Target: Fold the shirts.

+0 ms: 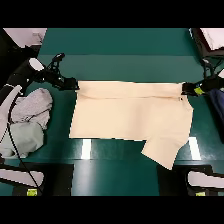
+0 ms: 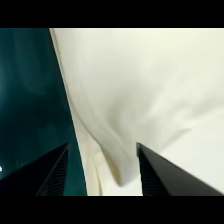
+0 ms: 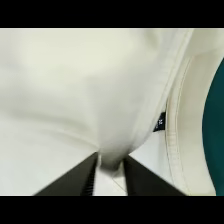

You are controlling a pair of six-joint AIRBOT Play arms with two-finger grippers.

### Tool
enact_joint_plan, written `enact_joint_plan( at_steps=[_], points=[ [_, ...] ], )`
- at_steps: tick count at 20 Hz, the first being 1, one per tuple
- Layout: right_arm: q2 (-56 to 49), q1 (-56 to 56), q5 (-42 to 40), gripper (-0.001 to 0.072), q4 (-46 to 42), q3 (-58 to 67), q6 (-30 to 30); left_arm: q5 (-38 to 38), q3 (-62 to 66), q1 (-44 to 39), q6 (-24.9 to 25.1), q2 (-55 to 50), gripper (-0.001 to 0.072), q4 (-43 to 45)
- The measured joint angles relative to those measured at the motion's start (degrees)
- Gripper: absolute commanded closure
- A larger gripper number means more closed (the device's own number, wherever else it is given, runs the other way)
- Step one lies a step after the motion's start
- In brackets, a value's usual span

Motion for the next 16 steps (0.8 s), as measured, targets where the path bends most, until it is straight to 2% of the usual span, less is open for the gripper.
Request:
enact_joint_plan(
  at_steps=[3, 8, 11, 16],
  points=[
    [1.1, -2.4, 1.9, 0.0319, 4.4, -1.6, 0.6, -3.5, -0.1, 0.5, -0.8, 0.8, 0.0209, 0.3],
    [5.7, -9.1, 11.7, 0.0328, 10.8, -2.2, -2.4, -12.2, -2.4, 5.2, -0.8, 6.3, 0.0208, 0.9],
    [10.3, -12.4, 15.9, 0.0328, 12.5, -2.3, -4.6, -15.5, -10.4, 8.1, -0.2, 12.5, 0.0208, -0.1],
    [15.9, -14.6, 17.7, 0.0328, 13.5, -2.3, -6.1, -14.5, -30.2, 9.9, 1.2, 22.5, 0.0208, -3.7]
  ],
)
